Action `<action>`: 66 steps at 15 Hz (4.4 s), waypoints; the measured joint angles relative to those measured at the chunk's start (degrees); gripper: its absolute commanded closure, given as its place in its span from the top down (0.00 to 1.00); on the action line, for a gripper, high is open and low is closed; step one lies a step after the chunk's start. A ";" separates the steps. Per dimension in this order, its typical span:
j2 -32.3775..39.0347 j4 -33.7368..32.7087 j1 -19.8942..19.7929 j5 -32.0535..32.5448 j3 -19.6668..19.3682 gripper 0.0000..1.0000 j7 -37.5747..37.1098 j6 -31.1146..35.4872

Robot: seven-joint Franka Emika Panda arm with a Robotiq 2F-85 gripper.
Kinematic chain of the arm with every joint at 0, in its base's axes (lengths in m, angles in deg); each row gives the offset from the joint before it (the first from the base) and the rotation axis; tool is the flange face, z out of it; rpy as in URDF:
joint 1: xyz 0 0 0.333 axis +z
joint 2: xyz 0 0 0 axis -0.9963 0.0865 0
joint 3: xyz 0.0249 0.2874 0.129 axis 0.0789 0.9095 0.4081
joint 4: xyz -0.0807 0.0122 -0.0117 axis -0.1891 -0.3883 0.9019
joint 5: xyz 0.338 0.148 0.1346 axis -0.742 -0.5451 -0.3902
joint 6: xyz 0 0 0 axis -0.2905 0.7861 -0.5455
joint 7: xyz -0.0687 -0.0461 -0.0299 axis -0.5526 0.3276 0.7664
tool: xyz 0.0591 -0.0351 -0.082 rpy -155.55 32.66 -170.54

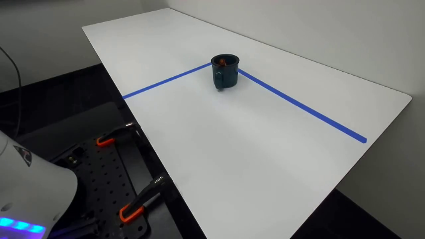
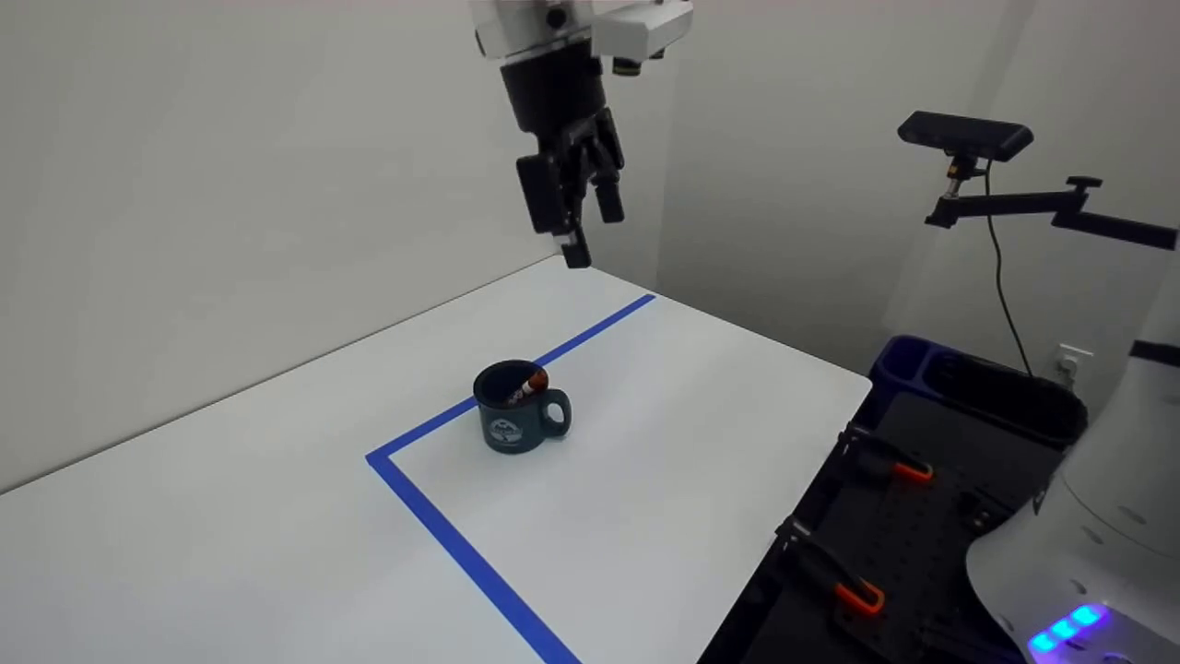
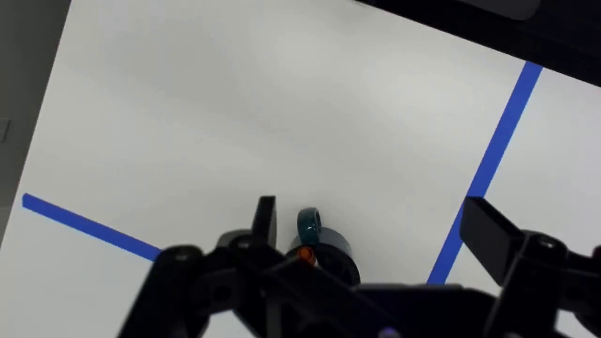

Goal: Remove the marker from the cup and put it on the table

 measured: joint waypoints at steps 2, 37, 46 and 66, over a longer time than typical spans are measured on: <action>5.52 -2.97 0.68 2.89 0.05 1.00 0.59 1.91; 46.51 -34.68 0.50 6.10 -2.80 0.71 14.61 4.10; 46.75 -34.42 -0.61 5.36 -2.88 0.30 14.61 4.02; 47.81 -33.00 -1.32 3.94 -2.88 0.05 14.61 3.68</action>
